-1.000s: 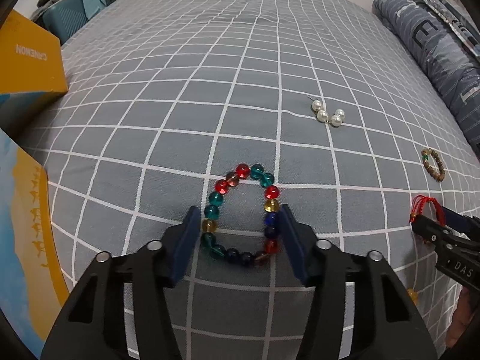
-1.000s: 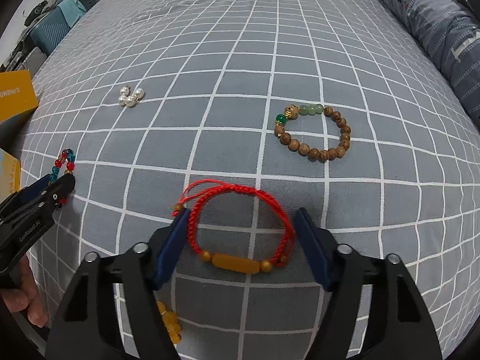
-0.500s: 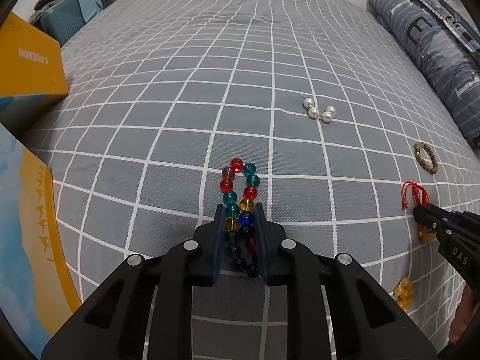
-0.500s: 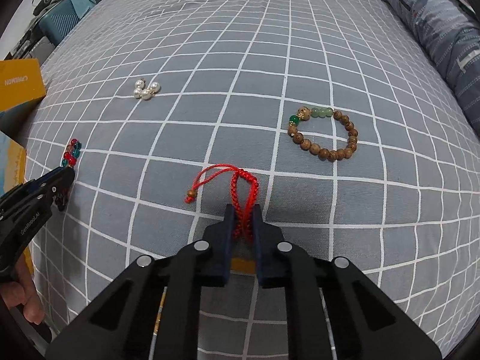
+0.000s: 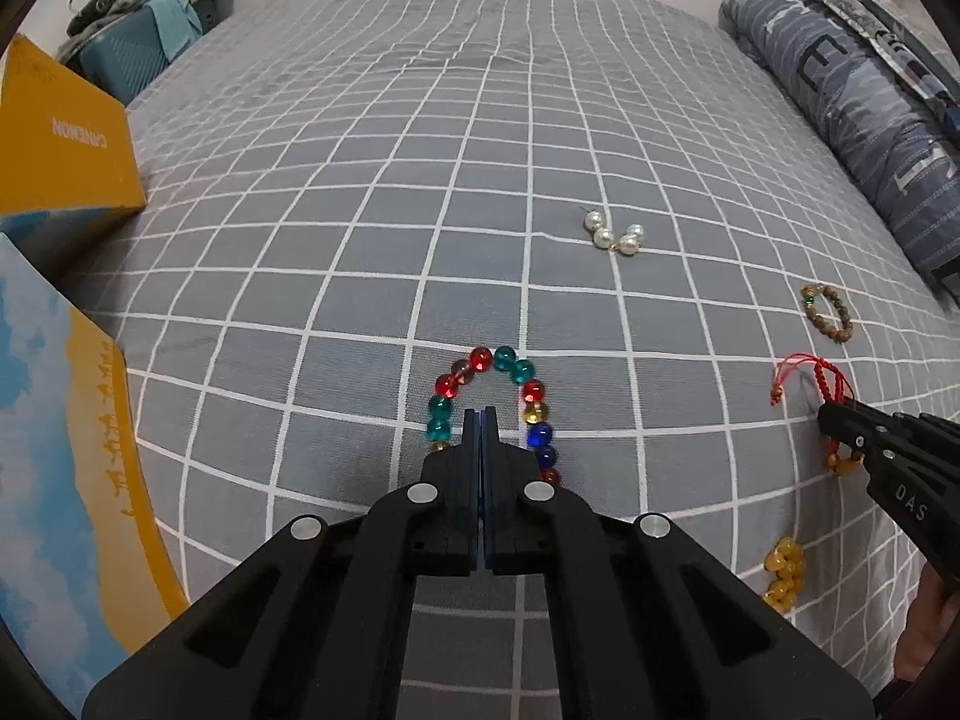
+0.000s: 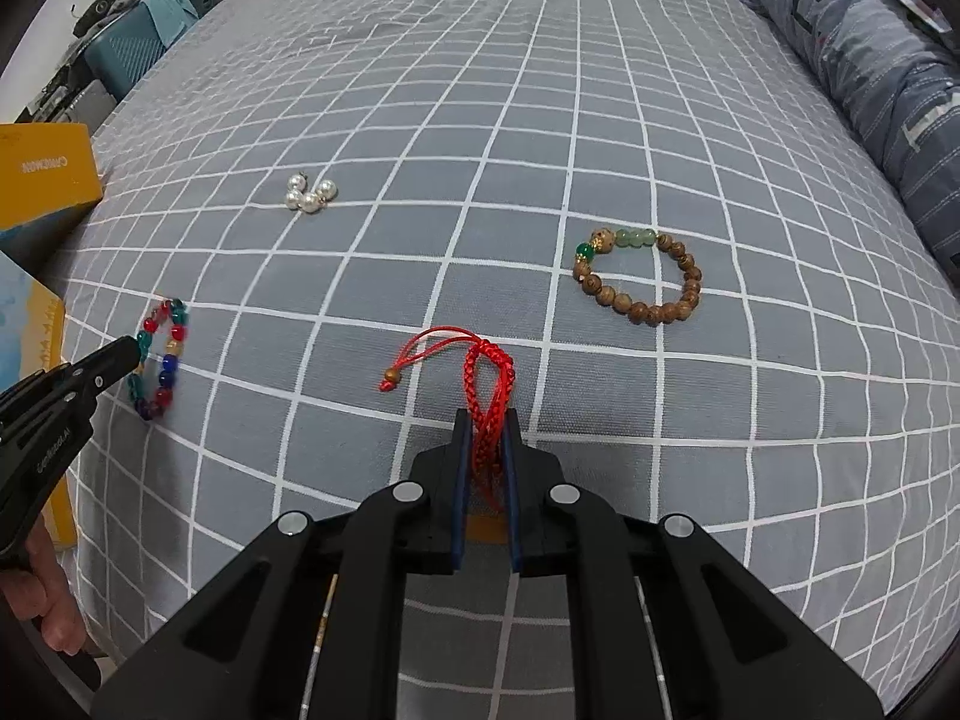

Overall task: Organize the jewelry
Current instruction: 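Grasp multicolour bead bracelet with left tool while right tool grasps red cord bracelet, then lift both held bracelets and turn toward the white box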

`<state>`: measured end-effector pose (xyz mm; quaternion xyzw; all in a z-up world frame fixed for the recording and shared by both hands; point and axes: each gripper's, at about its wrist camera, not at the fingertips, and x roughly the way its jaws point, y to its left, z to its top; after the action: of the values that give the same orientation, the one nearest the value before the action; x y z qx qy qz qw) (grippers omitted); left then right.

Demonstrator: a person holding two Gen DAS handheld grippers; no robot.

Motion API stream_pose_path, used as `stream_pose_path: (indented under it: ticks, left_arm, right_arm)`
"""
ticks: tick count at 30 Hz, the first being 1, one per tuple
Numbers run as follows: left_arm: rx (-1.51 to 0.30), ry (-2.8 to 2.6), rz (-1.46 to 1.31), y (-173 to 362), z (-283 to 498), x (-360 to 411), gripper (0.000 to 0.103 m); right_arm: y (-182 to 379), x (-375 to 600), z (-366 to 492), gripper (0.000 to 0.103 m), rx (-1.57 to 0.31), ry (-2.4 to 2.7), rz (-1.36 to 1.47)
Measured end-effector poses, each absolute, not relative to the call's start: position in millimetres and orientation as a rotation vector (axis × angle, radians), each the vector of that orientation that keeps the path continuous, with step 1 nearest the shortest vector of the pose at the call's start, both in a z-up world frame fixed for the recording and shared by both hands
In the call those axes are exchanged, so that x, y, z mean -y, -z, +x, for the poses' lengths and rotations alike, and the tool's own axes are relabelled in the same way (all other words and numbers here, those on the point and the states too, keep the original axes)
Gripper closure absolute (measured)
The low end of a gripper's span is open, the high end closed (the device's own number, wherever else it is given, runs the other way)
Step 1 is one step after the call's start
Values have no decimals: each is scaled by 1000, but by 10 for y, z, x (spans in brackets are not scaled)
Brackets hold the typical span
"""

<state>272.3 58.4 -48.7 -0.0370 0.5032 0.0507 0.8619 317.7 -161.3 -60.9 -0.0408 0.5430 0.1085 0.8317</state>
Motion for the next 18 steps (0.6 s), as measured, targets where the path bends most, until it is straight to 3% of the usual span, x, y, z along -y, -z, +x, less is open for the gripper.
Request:
stream_pose_path:
  ticks: [8,18]
  left_arm:
    - [-1053,-113,-84,451,2712,-636,102]
    - [-1058,-172,-61,636,2838,-729,93]
  right_arm:
    - [463,1574,3049,94,-1120,-240,-96]
    - [588,1567,3136,94,-1144,-240,-101]
